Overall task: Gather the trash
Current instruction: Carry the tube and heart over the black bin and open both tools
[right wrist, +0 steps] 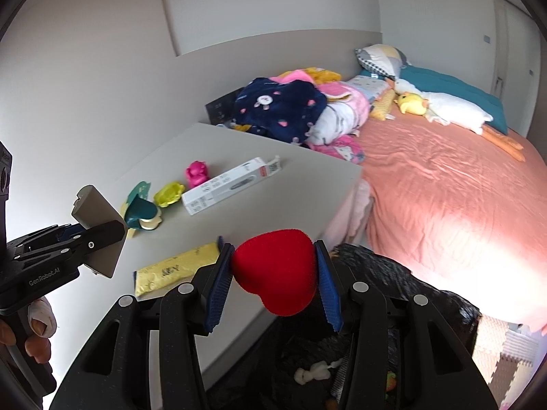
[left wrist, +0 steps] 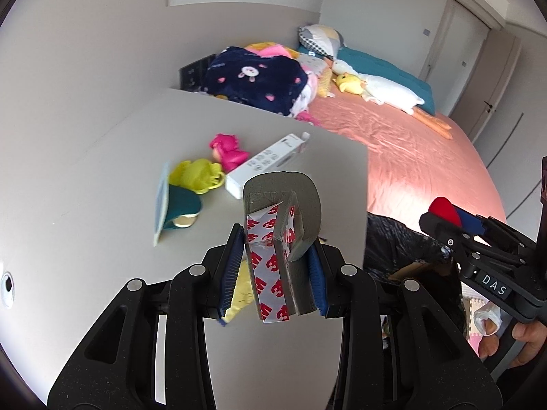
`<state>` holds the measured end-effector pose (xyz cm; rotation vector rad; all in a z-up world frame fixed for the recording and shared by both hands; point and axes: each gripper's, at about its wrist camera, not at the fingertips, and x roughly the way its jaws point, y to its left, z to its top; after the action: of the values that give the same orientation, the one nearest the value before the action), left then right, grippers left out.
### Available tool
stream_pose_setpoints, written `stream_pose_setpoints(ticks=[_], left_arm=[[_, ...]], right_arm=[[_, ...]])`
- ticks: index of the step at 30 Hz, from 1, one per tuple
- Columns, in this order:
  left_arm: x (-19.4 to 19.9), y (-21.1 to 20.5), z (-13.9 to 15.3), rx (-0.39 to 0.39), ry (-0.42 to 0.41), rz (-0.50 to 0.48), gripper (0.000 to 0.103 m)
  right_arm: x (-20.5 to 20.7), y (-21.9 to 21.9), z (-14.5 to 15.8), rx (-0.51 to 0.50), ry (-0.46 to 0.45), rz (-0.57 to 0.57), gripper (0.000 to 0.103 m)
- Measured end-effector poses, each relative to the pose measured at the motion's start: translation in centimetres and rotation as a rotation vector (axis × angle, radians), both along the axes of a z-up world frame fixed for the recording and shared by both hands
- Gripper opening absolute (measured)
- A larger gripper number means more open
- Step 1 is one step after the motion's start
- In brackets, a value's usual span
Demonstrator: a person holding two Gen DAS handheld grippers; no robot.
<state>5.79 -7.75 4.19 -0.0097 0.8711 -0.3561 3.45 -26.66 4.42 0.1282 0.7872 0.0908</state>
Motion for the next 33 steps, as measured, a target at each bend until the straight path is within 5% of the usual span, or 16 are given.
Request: stream_pose_setpoints(ticks=[33], left_arm=[[-4.1,-13.8,0.4,0.002,-0.005,-0.378,0.035]], right_arm=[[-7.2,-11.6,0.5,-0.005,-0.021,-0.305,0.048]])
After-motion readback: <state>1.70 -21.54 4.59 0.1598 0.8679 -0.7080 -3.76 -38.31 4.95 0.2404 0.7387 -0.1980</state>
